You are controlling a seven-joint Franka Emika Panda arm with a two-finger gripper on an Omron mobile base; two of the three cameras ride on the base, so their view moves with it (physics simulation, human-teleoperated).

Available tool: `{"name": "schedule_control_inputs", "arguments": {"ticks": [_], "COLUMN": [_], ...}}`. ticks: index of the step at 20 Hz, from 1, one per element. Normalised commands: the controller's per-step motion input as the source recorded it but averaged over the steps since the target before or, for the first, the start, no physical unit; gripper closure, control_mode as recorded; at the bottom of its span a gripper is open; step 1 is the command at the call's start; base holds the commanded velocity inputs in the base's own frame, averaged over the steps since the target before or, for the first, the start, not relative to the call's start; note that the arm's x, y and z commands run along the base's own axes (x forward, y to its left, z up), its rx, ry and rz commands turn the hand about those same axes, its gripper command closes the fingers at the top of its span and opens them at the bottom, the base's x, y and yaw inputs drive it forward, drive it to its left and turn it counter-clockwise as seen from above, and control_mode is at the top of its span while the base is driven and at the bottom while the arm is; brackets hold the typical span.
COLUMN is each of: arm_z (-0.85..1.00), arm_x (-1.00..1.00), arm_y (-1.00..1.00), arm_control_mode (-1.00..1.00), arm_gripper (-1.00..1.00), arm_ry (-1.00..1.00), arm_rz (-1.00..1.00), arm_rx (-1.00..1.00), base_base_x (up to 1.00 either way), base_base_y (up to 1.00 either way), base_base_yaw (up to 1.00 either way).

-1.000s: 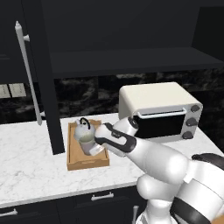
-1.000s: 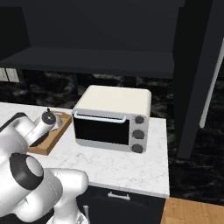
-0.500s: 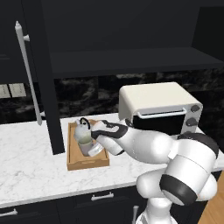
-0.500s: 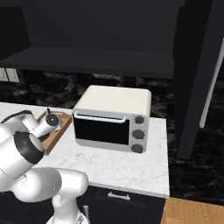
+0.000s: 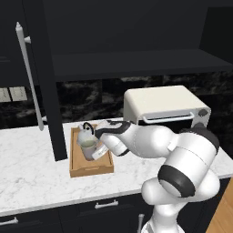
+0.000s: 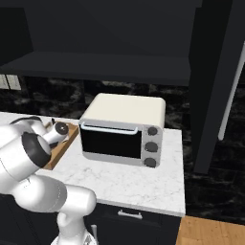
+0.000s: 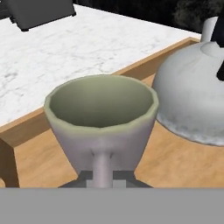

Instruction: Pick the kettle from the counter and place it on the tray. Then pick the mug from the cabinet and place it on the tray. Then close the cabinet doors.

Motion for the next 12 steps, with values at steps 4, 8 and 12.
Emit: {"name": "schedule_control_inputs", "arguments": {"ticks": [4,8,12], "arm_z": [-0.19,-0.03,0.00], "arm_x": [-0.12,-0.15,-0.13], "arm_y": [0.04,-0.01,-0.10], "arm_control_mode": [-1.00,-1.00,-1.00], "arm_gripper": [-1.00,-1.00,-1.00], "arm_ry": [0.00,0.00,0.00], "arm_rz": [0.00,0.00,0.00], "arm_rx": [-0.07,-0.04,0.00], "base_base_x": [0.00,0.00,0.00], "base_base_y": [0.00,0.00,0.00], "base_base_yaw": [0.00,0.00,0.00]}}
